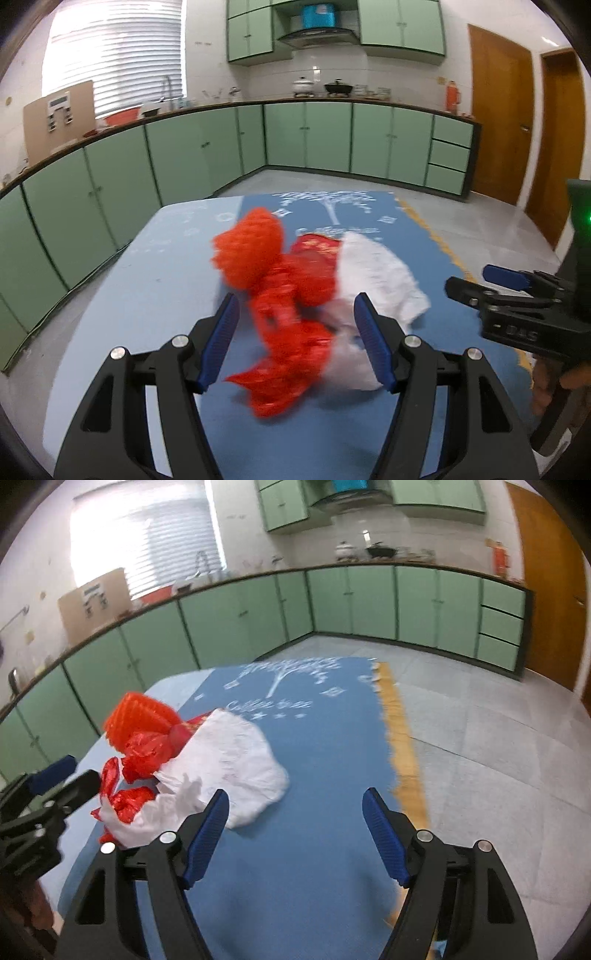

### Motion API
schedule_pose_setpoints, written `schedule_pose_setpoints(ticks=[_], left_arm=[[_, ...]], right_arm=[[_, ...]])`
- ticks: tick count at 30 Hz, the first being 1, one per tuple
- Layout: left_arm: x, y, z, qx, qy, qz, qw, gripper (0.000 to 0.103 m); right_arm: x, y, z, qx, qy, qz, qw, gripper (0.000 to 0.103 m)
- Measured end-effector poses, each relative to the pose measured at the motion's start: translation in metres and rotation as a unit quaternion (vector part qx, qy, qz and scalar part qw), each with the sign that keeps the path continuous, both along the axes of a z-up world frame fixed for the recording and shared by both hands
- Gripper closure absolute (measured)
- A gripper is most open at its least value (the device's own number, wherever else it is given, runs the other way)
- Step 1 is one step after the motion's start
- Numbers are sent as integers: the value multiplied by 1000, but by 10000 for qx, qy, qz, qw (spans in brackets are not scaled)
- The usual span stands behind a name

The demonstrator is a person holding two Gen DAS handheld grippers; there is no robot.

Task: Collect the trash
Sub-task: 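Grasp a white tissue with the right tool while the left tool grasps another tissue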

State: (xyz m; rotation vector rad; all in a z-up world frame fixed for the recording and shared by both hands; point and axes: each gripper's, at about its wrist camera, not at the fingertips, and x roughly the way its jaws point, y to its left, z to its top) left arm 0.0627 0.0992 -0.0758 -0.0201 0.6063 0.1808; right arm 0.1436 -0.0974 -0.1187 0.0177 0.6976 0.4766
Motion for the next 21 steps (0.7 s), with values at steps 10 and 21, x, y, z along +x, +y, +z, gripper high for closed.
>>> schedule_pose_setpoints(ticks=[10,21], left_arm=[[-10,24,-7,-131,47,226,9996,40],[-9,0,-9,-316,9,-28,9995,40]], right_arm=[[35,48,-37,-500,726,242,9958,47],[5,27,-14,-304,341,277,9986,99]])
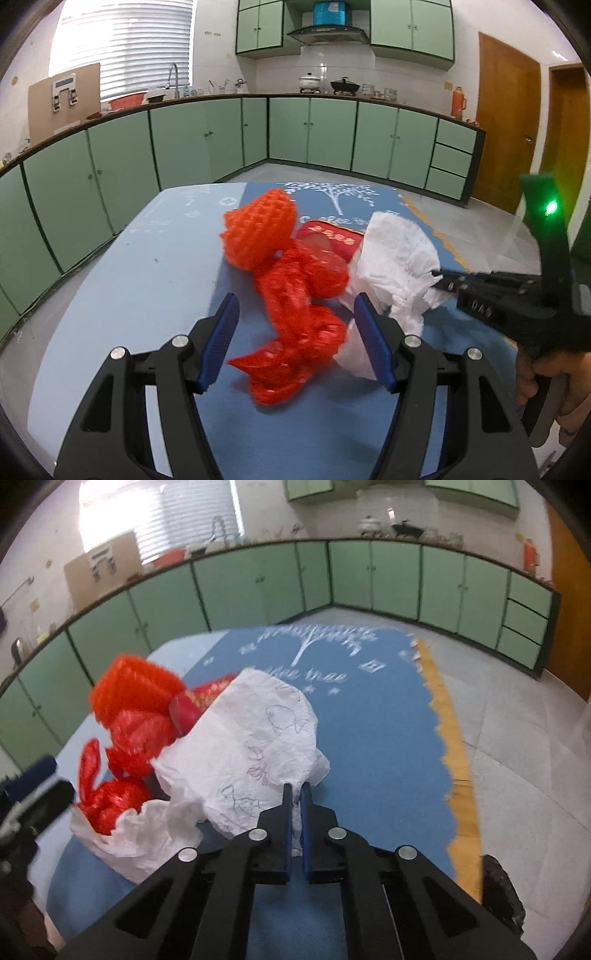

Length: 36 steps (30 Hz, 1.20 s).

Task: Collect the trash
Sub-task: 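Grasp a white tissue with the right tool while the left tool grasps another tissue, then carry both white tissues over the bin and open both tools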

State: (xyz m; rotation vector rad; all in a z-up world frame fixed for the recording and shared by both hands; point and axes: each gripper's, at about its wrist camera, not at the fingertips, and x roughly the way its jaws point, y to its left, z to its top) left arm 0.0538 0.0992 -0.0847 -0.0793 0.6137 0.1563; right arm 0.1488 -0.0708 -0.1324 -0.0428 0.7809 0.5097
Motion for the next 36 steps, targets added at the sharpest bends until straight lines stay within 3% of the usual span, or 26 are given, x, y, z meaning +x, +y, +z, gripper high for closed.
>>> schedule_pose_setpoints(ticks=[7,13,20,21,23,25,28,36], left_arm=[[3,-34,-5,-240,-2,-508,9984,40],[17,-69,-18,-59,58,-932,9956,40],[35,-91,-48,115,509,-1204,9914,40],[36,-91,-51,111,557,-1213,9910,42],[37,-94,-60,62,731,-1300,9888,54],[38,-97,-66,55,846,-1362,9871,73],[38,-99,-68,32,874,-1470,9853,88],[34,-113,-45,34,534,-1613,9855,95]], right_arm=[[-16,-42,32,123,-393,-579,9975,99],[-25,-68,39,82,-486,-821,9954,99],[-32,-99,39,87,-494,-1170,9919,99],[-32,-102,39,82,-500,-1206,9914,99],[-36,-112,38,64,-508,-1303,9901,99],[-39,-121,37,54,-494,-1397,9889,99],[-43,-133,33,56,-450,-1525,9873,99],[-58,-167,30,69,-459,-1894,9808,99]])
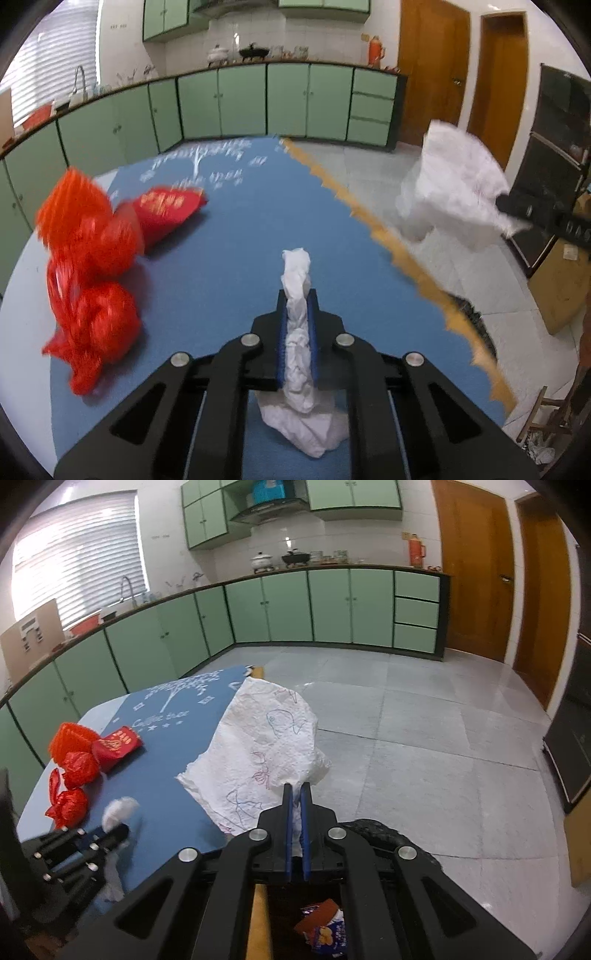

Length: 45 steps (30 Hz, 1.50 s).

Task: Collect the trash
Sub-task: 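Carry both white tissues over the bin and open both tools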

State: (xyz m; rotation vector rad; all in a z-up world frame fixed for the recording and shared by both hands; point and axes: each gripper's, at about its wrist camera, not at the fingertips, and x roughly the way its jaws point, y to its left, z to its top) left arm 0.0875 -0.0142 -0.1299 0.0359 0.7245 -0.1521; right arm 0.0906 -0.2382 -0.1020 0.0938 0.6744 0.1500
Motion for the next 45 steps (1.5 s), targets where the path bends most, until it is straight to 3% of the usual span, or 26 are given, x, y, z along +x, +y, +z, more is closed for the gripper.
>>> schedule_pose_setpoints(ticks=[5,12,16,25,28,29,30,31,42,45], left_arm=[[10,-32,27,-232,-295,-393,9985,95],[21,-96,40,-697,-343,-971,9922,95],[19,-131,35,-724,-289,-1291,9886,95],[30,-181,-2,-754,361,-1847,9792,93],[31,-188,-12,-678,555,-1943,9770,83],[31,-187,-13,-652,551,-1923,9776,77],[31,-186,-12,-661,530,-1919,9778,62],[30,-184,-11,-660,487,-1893,9785,57],[25,-157,7,-740,173,-1576,9846,53],[24,-144,14,-741,60,-1394,9875,53]], right_arm=[[-14,-27,2,-52,-29,-350,9994,99],[-37,-73,1,-78,-20,-901,9959,99],[-48,-93,-6,-87,56,-1176,9930,99],[-61,-117,-39,-184,458,-1535,9869,99],[-64,-124,-48,-179,573,-1602,9852,99],[-64,-127,-51,-167,607,-1630,9846,99],[-64,-128,-52,-152,628,-1641,9843,99],[-64,-130,-53,-140,647,-1646,9841,99],[-61,-122,-67,-129,835,-1443,9859,99],[-56,-117,-76,-151,1025,-1316,9859,84]])
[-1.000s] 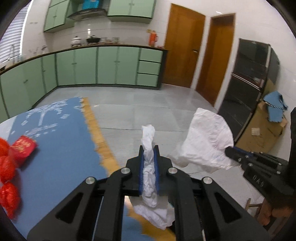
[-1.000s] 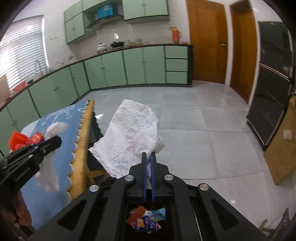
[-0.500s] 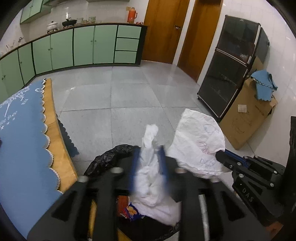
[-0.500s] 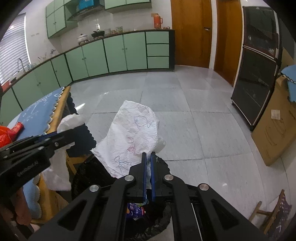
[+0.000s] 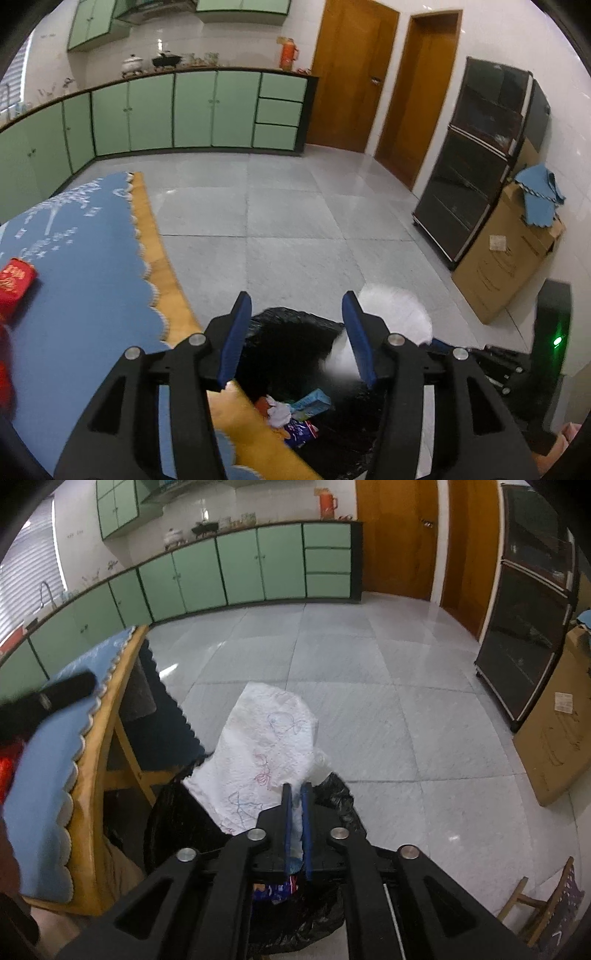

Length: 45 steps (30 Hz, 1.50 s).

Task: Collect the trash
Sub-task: 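Carry both white tissues over the bin and open both tools, then return to the mat and grasp a red plastic bag with the left tool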

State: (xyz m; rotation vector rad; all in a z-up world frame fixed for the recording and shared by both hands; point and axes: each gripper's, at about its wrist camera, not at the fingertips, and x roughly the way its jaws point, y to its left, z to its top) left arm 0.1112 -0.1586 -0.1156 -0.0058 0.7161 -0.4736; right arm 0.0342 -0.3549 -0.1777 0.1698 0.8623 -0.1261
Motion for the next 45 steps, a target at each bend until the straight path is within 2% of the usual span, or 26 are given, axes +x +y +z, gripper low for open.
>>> schedule_pose_setpoints(ticks=[1,3,9,13,17,21,26,29,35,40,45], left_arm=[[0,3,2,-1,-20,54,10000,52],[0,12,6,-7,-64,166,9998,52],[-3,37,16,18,-193,478,9987,50],[-11,63,28,129,-443,801,9957,46],[-23,100,36,243,-624,1299,9893,43],[-38,151,40,422,-732,1988,9764,41],[-54,205,36,732,-681,2708,9574,38],[-58,237,24,746,-400,3030,9492,38],[-51,256,6,496,28,3081,9501,35],[-36,259,-2,480,126,3053,9510,30],[-18,259,-8,418,286,3138,9481,33]], right_arm=[[0,2,-2,-7,49,16,10000,67],[0,3,-2,10,42,30,10000,58],[0,5,12,80,-157,67,9998,50],[5,19,31,179,-406,258,9987,44],[13,49,52,201,-725,666,9949,36],[21,90,67,255,-1052,1152,9874,27],[34,149,80,303,-1296,1812,9744,22],[38,180,85,297,-1416,2104,9669,21],[47,217,85,267,-1420,2340,9614,21],[48,225,80,190,-1333,2368,9622,21],[52,226,78,137,-1265,2343,9638,20]])
